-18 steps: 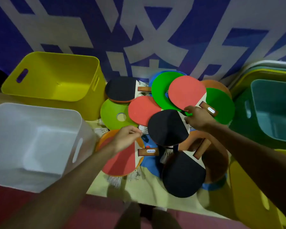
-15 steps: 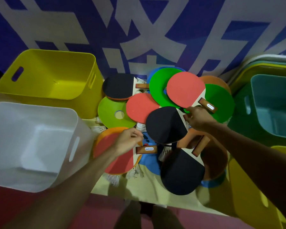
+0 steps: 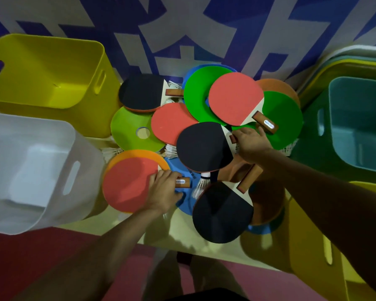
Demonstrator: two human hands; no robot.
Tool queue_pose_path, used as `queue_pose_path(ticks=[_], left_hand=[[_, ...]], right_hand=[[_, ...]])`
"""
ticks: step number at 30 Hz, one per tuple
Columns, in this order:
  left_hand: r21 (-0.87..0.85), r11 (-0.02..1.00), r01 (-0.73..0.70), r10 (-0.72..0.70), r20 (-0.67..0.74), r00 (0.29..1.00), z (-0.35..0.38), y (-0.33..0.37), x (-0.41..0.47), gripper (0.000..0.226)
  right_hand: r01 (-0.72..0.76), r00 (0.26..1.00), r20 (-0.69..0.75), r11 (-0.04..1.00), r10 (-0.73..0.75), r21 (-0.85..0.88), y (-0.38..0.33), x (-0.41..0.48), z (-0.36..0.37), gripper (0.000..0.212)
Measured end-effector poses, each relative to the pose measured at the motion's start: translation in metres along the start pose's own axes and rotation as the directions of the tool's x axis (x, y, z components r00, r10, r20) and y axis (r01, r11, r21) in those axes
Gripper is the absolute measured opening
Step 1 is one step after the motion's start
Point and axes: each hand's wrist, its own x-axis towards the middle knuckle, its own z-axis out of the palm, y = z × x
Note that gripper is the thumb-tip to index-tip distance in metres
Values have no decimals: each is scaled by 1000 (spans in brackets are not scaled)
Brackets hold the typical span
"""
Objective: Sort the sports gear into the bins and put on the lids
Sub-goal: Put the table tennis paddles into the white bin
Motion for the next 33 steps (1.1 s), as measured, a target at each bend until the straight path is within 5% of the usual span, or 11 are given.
queue_pose_path(ticks=[7, 12, 19, 25, 30, 33], left_hand=[[199, 970, -137, 151, -59, 987, -5, -3, 12, 40], [-2, 989, -146, 146, -68, 987, -33, 1, 18, 37], [-170, 978, -123, 97, -151, 984, -88, 3, 15, 34], [-309, 942, -127, 42, -268, 963, -129, 15, 10, 32], [-412, 899, -149, -52, -437, 898, -160, 30, 4, 31], [-479, 867, -139, -148, -513, 846, -183, 36, 2, 33]], right_hand=[[71, 989, -113, 980, -93, -188, 5, 7, -3, 30], [124, 982, -114, 973, -148, -193, 4, 2, -17, 29], [103, 990, -97, 994, -106, -38, 7, -13, -53, 28], [52, 993, -115, 952, -18, 302, 6, -33, -81, 22], [45, 986, -161, 886, 34, 461, -1, -50, -103, 14], [52, 982, -184, 870, 45, 490, -7, -58, -113, 33]])
